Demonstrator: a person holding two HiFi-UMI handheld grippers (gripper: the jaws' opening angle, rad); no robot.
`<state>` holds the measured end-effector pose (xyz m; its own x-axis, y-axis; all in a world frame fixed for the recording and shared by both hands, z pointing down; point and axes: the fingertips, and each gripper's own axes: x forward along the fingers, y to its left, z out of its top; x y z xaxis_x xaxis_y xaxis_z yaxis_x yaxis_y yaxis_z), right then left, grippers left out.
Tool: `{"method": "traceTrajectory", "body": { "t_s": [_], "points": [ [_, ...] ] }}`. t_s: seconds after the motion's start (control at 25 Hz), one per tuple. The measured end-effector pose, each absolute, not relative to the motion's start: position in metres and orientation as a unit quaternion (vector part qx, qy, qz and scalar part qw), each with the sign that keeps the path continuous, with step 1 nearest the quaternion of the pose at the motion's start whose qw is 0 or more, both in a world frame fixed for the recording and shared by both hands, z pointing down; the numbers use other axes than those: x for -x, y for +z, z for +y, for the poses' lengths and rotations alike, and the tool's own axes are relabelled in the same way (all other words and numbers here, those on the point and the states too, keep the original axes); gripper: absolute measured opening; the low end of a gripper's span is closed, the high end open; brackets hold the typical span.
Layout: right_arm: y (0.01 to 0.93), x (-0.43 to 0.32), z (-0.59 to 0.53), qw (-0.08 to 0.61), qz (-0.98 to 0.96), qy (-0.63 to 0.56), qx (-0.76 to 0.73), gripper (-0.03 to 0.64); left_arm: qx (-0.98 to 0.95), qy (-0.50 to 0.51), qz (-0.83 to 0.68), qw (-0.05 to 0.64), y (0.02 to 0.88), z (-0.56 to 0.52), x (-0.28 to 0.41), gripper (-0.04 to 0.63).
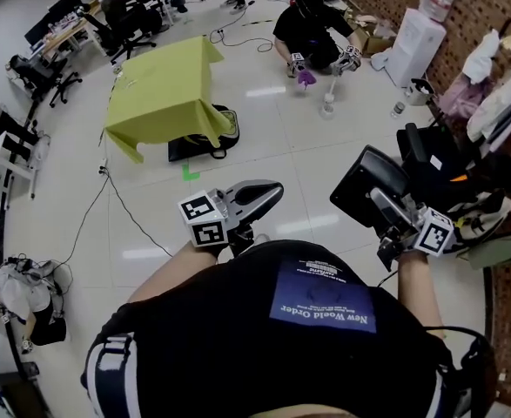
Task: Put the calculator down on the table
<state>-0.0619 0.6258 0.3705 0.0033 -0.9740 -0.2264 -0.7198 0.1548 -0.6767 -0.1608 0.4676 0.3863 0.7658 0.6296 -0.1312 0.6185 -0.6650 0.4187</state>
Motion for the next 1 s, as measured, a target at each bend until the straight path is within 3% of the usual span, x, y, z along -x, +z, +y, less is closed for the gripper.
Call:
{"method": "traceTrajectory", "body": {
  "t_s": [0.44, 0.64, 1.0],
  "points": [
    [0.348, -0.049, 0.522, 0.349, 0.651, -0.169, 0.652, 0.109, -0.898, 0.004, 0.389, 0.205, 0.369, 0.349, 0.035, 0.008],
    [0.366, -0.105, 0.485, 0.349, 0.653, -0.202, 0.641, 0.109, -0.9, 0.003, 0.372, 0.227, 0.372, 0.314, -0.022, 0.008],
    [0.377, -0.288, 0.41, 0.335, 0.724, -0.237, 0.554, 0.109, -0.94, -0.011, 0.26, 0.22, 0.379, 0.268, -0.157, 0.008]
  ]
}}
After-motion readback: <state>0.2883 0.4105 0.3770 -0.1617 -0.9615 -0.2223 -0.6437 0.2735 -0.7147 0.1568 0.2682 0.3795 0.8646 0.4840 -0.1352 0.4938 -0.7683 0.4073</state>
